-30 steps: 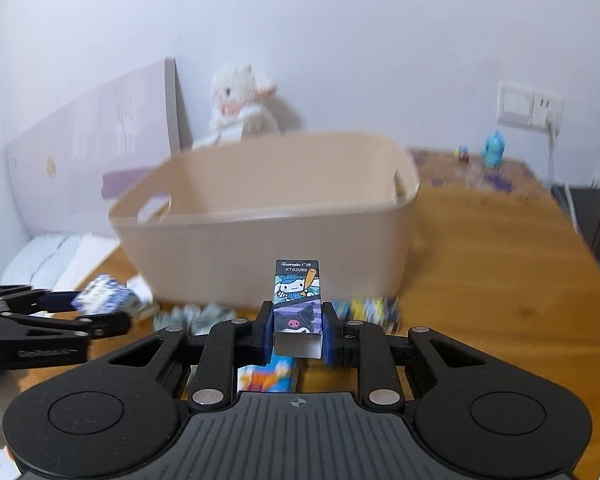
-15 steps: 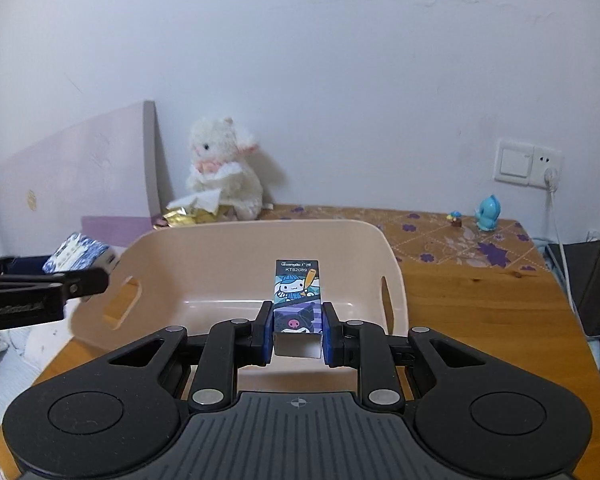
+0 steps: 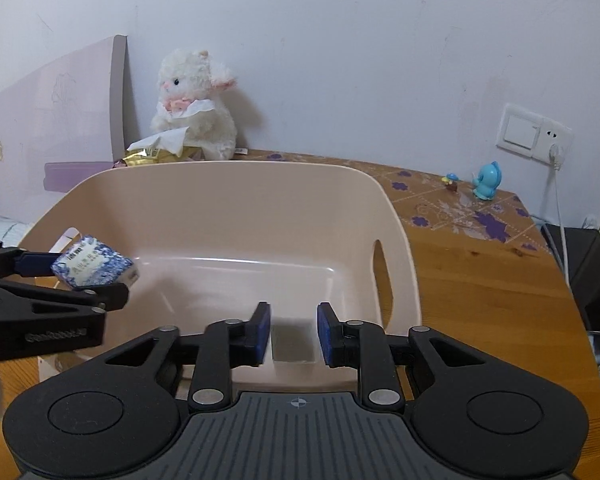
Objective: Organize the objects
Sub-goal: 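Lift both boxes over the beige bin and open both grippers to drop them, then move the left gripper to the white medicine box while the right approaches the black cube box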
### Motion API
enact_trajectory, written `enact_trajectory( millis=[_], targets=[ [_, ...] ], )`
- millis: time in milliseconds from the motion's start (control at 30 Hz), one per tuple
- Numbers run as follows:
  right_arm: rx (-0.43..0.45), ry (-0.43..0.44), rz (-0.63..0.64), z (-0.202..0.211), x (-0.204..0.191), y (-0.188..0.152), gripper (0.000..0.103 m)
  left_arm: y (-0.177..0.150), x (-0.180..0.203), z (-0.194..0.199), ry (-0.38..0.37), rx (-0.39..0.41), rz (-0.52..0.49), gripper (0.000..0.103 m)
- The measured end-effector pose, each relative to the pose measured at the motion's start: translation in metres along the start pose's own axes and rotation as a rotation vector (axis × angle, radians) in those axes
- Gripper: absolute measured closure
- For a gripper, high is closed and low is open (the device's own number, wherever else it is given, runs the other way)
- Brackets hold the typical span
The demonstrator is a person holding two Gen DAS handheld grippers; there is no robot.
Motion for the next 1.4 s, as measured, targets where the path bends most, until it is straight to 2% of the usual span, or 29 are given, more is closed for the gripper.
enact_trajectory(
  millis=[33,100,167,300,367,600,800,933,1067,1267,1400],
  targets=[
    [0.008,-0.002,0.000,0.004,0.001,0.001,0.045,0.001,-0.001,0.003,-0.007,0.003,0.008,0.036],
    [0.035,0.003,0.002,0.016,0.002,0.005,0.032,0.003,-0.005,0.012,-0.030,0.012,0.034,0.031],
    [0.061,0.008,0.019,0.030,0.002,0.008,0.025,0.009,-0.009,0.023,-0.036,0.036,0.049,0.021],
    [0.092,0.014,0.025,0.054,0.007,0.005,0.006,0.016,-0.020,0.052,-0.015,0.085,0.037,0.017],
    [0.100,0.025,0.014,0.065,0.009,0.000,0.004,0.016,-0.028,0.064,-0.010,0.099,0.047,0.012],
    [0.077,0.049,-0.014,0.082,0.014,-0.028,0.000,-0.002,-0.053,0.099,0.044,0.135,0.035,0.011],
    [0.014,0.029,-0.041,0.077,0.029,-0.063,0.000,-0.031,-0.069,0.105,0.092,0.111,0.030,0.011],
    [-0.052,0.015,-0.051,0.062,0.036,-0.089,0.000,-0.052,-0.074,0.092,0.107,0.071,0.036,0.011],
    [-0.079,0.018,-0.050,0.052,0.036,-0.106,0.000,-0.066,-0.078,0.071,0.115,0.026,0.058,0.011],
    [-0.106,0.022,-0.063,0.039,0.036,-0.118,0.000,-0.078,-0.076,0.045,0.096,-0.020,0.086,0.011],
    [-0.109,0.028,-0.067,0.037,0.032,-0.121,0.000,-0.084,-0.070,0.030,0.094,-0.044,0.069,0.011]
  ],
)
Point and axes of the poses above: each gripper's, at about its wrist camera, not at the fingertips, and z roughly against the way its jaws point, x to its right, y to its top, the point moved 9 cm from there along -z, roughly the way its jaws point, and after that the axes turned 8 degrees about x, right-handed, at the moved point
